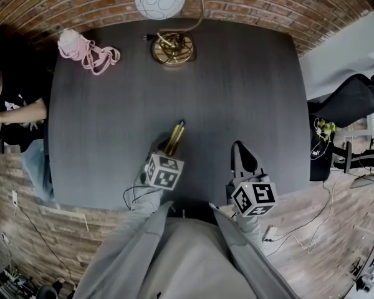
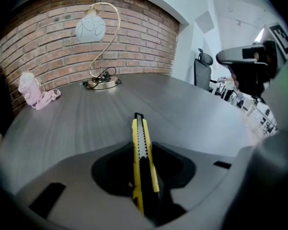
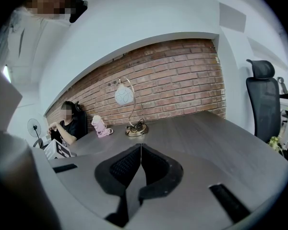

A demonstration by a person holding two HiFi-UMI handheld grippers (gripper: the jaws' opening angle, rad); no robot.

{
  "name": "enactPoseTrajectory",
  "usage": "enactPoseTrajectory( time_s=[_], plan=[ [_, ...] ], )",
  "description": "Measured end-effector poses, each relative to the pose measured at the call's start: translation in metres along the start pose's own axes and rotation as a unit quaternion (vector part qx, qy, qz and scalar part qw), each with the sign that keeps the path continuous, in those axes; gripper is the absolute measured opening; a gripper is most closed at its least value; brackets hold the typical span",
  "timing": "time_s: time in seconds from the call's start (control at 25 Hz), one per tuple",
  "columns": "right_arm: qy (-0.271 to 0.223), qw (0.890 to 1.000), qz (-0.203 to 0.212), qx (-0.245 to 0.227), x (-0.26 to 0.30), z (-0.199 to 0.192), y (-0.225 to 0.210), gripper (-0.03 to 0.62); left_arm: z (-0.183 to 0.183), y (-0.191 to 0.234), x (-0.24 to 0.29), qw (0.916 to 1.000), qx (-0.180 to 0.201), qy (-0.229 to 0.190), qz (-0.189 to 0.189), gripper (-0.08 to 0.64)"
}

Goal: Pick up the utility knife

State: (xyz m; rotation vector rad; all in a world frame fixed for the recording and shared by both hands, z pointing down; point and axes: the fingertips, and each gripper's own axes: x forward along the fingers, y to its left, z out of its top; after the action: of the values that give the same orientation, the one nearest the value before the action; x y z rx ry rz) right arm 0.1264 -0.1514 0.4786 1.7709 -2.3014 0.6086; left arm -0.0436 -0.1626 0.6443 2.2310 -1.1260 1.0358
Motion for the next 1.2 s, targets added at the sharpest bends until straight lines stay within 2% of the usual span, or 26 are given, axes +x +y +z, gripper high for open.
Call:
enactPoseTrajectory(
  time_s=[0.24, 0.52, 0.72, 1.0, 1.2],
  plan=[
    [-0.002, 1.0, 0.002, 0.001, -0.002, 0.001, -0.002, 0.018, 0.004, -0.001, -0.004, 0.9999, -0.009, -0.009, -0.006, 0.129],
    [-0.009, 1.0, 0.01, -0.004, -0.002, 0.007, -0.001, 0.018, 0.028, 0.003, -0.019, 0.9983, -0.023, -0.053, 0.001, 0.129],
    [-0.013, 0.999, 0.025, -0.017, 0.0, 0.014, 0.006, 0.018, 0.053, 0.011, -0.042, 0.9942, -0.04, -0.099, 0.006, 0.129],
    [-0.04, 0.998, 0.05, -0.03, 0.011, 0.043, 0.021, 0.018, 0.102, 0.033, -0.103, 0.9806, -0.059, -0.184, 0.031, 0.129],
    [-0.059, 0.994, 0.081, -0.046, 0.022, 0.066, 0.044, 0.018, 0.133, 0.049, -0.15, 0.9627, -0.084, -0.254, 0.043, 0.127]
  ],
)
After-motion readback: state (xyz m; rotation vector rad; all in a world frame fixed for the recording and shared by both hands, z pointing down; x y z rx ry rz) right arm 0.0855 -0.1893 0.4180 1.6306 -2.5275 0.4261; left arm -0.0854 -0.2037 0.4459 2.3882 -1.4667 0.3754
